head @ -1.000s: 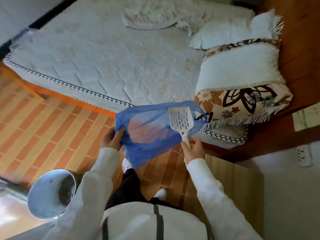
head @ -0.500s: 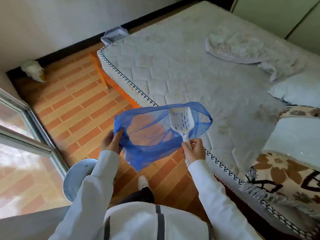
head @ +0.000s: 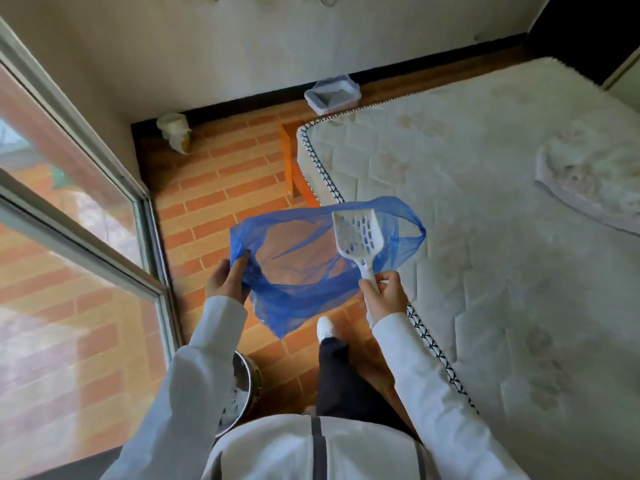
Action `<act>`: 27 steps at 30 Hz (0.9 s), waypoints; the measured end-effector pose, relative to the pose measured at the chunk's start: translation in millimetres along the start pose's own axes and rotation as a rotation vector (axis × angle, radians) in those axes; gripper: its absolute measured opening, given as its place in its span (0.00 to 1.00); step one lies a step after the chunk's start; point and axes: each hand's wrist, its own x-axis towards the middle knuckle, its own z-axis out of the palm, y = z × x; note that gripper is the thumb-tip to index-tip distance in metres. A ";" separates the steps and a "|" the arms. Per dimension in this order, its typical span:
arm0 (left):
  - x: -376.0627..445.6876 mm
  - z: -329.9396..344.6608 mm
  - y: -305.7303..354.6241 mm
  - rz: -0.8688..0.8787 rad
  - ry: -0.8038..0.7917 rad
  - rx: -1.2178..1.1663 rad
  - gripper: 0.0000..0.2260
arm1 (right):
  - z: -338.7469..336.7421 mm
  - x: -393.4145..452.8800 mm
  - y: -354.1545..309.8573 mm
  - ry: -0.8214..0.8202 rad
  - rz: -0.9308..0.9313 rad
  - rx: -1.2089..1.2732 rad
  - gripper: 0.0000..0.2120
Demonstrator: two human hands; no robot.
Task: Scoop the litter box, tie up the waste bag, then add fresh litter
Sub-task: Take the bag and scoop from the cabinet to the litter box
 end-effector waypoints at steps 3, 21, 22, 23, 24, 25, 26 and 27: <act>45.5 10.9 19.9 0.020 0.058 -0.048 0.06 | 34.4 47.7 -33.7 -0.053 -0.020 -0.022 0.09; 351.5 85.9 157.9 0.176 0.316 -0.167 0.08 | 245.2 324.6 -264.1 -0.396 -0.170 -0.196 0.08; 368.3 87.6 164.2 0.172 0.329 -0.174 0.08 | 257.6 335.2 -271.0 -0.400 -0.162 -0.198 0.08; 385.9 89.0 170.1 0.171 0.340 -0.181 0.07 | 270.8 346.3 -277.6 -0.401 -0.153 -0.191 0.08; 403.6 90.5 176.0 0.175 0.343 -0.185 0.07 | 284.4 357.6 -283.9 -0.400 -0.149 -0.181 0.08; 421.8 91.9 182.2 0.183 0.338 -0.183 0.07 | 298.3 369.3 -290.5 -0.397 -0.148 -0.176 0.08; 441.0 94.0 188.9 0.191 0.327 -0.175 0.07 | 313.0 381.6 -298.1 -0.392 -0.151 -0.175 0.08; 460.3 96.2 196.1 0.197 0.316 -0.166 0.08 | 327.6 394.1 -306.6 -0.383 -0.156 -0.178 0.08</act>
